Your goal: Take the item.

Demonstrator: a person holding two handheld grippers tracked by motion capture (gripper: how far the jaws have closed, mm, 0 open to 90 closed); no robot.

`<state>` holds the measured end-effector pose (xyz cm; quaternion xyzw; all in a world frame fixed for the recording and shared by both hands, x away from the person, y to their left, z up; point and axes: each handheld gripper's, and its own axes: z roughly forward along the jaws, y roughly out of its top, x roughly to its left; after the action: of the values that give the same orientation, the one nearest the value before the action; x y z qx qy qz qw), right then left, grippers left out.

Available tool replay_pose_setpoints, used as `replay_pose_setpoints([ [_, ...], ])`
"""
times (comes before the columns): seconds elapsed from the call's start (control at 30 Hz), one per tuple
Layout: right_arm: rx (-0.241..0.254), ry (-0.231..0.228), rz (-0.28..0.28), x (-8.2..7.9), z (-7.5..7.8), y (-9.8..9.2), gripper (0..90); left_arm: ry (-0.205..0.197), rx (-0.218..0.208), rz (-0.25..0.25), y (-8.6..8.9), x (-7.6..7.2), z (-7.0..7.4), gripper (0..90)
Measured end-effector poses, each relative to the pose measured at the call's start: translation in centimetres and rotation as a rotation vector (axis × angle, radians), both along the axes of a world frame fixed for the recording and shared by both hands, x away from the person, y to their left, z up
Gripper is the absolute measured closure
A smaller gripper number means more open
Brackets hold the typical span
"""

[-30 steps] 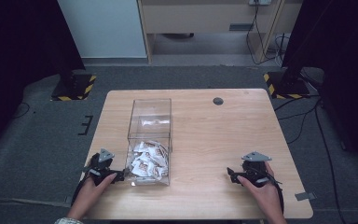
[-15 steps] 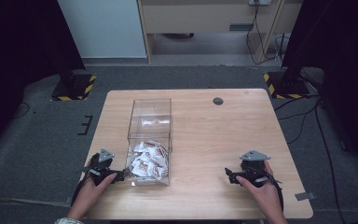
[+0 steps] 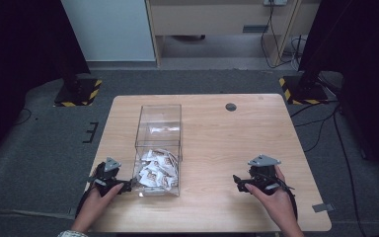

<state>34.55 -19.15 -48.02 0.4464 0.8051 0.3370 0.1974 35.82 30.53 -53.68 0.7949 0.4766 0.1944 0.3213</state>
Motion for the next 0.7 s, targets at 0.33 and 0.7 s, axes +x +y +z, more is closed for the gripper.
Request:
replay_pose_setpoints([
  [0.33, -0.02, 0.011, 0.039, 0.7, 1.4, 1.8, 12.9, 0.0, 0.0, -0.005, 0.0, 0.0, 0.0, 0.0],
  [0.7, -0.014, -0.017, 0.076, 1.0, 3.1, 3.0, 12.0, 0.0, 0.001, -0.004, 0.0, 0.0, 0.0, 0.0],
])
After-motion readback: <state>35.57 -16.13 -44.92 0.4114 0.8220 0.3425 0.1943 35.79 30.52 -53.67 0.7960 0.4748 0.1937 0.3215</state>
